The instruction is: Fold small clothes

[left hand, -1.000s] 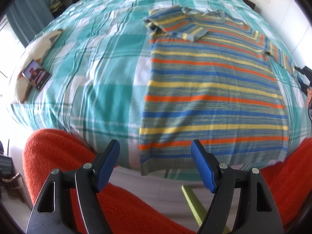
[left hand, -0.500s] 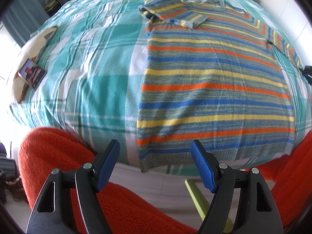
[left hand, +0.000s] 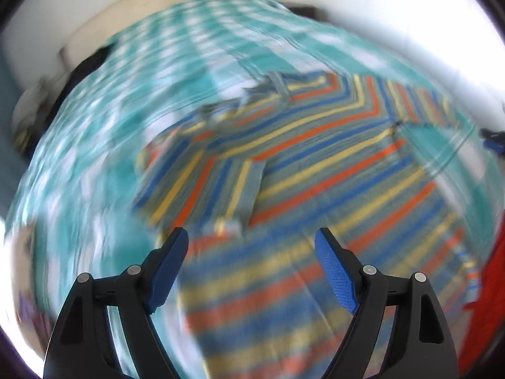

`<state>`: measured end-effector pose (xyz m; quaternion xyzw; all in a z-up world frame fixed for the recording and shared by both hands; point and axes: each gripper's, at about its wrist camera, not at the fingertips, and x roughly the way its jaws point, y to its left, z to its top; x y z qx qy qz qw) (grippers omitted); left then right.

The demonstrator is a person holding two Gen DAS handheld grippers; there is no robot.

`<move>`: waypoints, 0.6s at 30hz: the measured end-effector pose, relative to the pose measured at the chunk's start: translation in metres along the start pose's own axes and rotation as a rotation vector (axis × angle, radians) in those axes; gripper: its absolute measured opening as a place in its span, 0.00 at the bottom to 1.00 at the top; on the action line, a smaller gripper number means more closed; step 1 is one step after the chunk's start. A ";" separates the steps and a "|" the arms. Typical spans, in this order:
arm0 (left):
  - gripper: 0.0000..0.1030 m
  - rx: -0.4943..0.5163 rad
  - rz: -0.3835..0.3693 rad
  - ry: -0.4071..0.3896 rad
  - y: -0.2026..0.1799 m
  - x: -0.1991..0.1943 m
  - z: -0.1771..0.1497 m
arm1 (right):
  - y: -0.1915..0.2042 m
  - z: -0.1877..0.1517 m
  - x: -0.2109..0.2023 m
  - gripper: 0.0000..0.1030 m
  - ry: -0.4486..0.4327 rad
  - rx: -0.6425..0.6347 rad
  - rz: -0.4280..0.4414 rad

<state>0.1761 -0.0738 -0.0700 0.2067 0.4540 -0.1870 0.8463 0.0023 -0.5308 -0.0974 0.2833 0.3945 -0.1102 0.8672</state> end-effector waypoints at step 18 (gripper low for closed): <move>0.03 -1.049 0.112 0.030 0.301 0.005 -0.130 | 0.067 -0.055 0.022 0.74 0.080 -0.214 0.031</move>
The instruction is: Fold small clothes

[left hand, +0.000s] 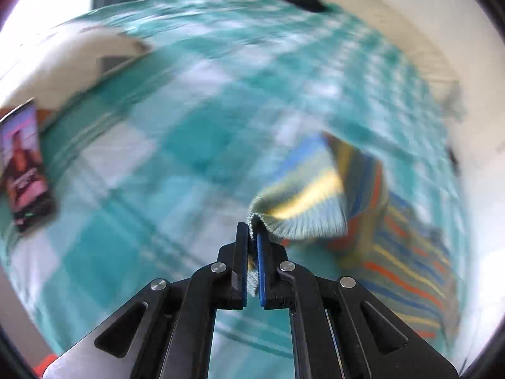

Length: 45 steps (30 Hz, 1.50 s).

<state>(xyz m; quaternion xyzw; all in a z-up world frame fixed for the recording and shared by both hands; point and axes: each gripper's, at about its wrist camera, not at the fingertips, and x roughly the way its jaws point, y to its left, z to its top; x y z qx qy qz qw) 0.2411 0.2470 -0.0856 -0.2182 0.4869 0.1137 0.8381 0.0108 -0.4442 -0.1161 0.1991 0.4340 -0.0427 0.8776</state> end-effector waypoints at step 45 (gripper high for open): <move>0.76 -0.127 -0.126 0.104 0.071 0.048 0.024 | 0.019 -0.008 0.031 0.75 0.084 -0.077 -0.145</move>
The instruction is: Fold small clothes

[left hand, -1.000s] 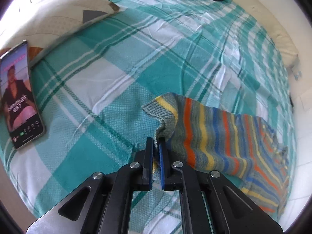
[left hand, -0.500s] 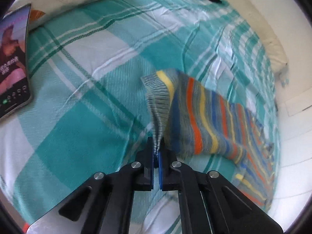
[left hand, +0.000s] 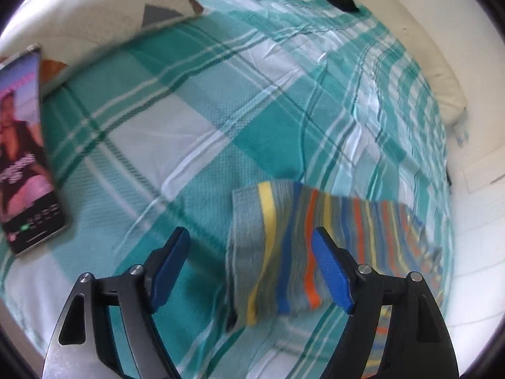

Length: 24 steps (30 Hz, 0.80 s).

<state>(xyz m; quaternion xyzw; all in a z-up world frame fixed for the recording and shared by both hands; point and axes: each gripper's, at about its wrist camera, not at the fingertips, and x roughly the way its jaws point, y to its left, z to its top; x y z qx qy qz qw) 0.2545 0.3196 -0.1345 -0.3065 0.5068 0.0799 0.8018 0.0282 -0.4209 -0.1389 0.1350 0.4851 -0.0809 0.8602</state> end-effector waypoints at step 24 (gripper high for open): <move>0.76 0.284 0.118 -0.175 -0.060 -0.032 -0.043 | 0.013 -0.002 0.010 0.88 0.010 -0.072 -0.045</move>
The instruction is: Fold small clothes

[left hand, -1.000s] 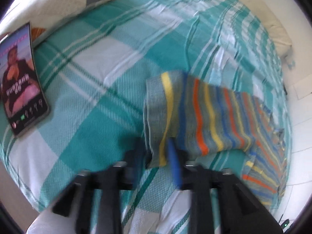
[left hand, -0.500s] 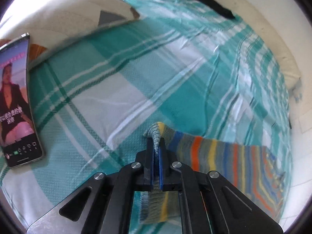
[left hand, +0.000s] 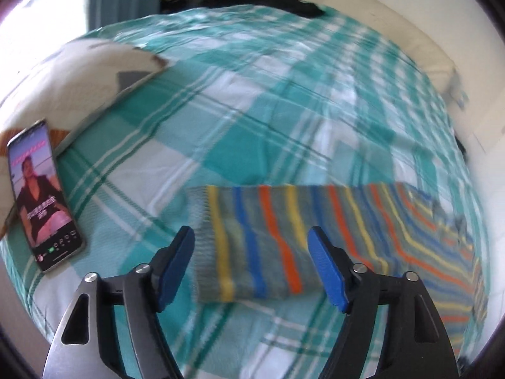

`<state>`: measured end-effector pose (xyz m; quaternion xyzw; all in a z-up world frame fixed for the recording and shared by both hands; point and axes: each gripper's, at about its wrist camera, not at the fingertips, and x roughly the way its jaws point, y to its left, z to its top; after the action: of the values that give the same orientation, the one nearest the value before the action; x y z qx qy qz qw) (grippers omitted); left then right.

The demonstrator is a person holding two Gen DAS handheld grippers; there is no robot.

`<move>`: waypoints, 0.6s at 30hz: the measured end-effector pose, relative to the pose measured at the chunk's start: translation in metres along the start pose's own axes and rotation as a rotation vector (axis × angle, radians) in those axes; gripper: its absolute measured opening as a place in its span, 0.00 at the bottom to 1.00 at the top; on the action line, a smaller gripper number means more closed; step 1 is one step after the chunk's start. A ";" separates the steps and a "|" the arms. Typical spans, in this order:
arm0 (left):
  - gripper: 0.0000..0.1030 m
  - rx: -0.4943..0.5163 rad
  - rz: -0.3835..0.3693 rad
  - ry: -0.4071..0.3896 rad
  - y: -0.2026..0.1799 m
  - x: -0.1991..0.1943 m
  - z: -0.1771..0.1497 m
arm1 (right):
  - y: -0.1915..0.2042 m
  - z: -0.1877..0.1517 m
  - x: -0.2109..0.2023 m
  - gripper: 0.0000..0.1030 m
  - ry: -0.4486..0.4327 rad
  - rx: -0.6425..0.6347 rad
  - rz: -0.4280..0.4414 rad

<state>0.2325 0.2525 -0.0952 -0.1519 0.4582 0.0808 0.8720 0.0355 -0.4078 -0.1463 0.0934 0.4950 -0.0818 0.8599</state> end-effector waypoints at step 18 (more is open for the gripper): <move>0.91 0.240 0.099 0.050 -0.041 0.053 -0.034 | 0.010 -0.006 0.009 1.00 -0.003 -0.044 -0.022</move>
<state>0.2479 0.2022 -0.1488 -0.0258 0.4932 0.0646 0.8671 0.0368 -0.3973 -0.1560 0.0687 0.4966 -0.0805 0.8615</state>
